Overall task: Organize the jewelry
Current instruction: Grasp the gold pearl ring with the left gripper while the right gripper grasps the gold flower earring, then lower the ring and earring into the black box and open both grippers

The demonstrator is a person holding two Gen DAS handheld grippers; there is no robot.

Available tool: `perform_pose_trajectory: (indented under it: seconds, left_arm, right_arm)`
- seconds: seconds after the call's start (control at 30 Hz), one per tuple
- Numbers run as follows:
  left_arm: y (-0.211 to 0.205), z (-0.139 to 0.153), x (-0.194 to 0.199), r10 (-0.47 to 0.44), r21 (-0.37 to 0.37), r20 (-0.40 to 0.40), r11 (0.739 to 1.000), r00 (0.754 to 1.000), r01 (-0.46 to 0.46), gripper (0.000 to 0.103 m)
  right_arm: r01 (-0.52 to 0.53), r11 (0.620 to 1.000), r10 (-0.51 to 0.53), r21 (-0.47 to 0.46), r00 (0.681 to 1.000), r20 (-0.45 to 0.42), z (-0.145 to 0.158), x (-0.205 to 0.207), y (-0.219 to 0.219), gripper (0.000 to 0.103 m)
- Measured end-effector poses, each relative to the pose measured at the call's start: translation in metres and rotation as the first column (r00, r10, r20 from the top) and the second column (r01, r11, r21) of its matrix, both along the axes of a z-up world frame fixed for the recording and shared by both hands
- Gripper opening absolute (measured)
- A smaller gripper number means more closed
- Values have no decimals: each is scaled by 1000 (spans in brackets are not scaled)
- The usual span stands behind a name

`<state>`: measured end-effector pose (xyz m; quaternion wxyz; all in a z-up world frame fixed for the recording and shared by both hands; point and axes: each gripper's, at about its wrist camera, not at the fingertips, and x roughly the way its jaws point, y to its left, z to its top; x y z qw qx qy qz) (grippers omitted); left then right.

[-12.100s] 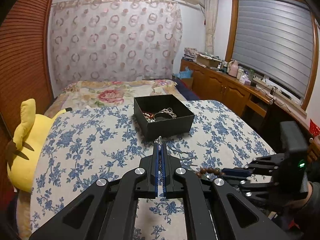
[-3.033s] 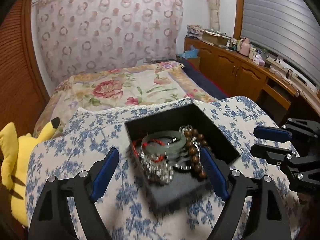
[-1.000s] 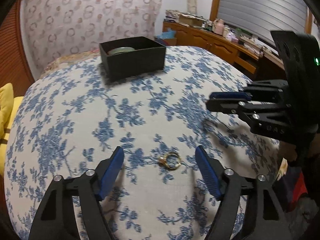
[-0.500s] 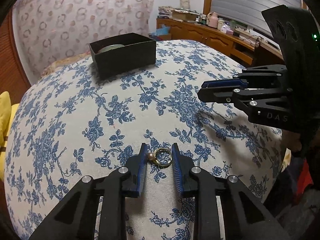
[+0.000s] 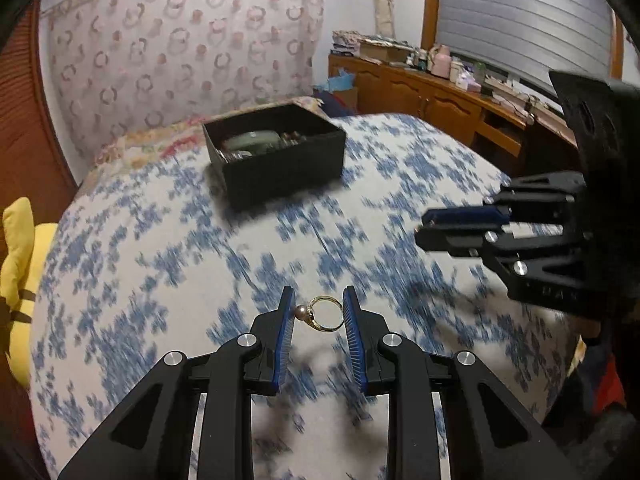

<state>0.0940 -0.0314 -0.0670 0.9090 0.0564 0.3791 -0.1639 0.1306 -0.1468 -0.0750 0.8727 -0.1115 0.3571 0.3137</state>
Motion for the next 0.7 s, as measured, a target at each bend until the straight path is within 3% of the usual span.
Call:
perform_pose_trajectory:
  seconds: [0.7]
  left_arm:
    - [20,27,96,70,-21,32,997,997,-69,23]
  right_arm:
    - [-2,999,0,34,998,60,31,102,16,17]
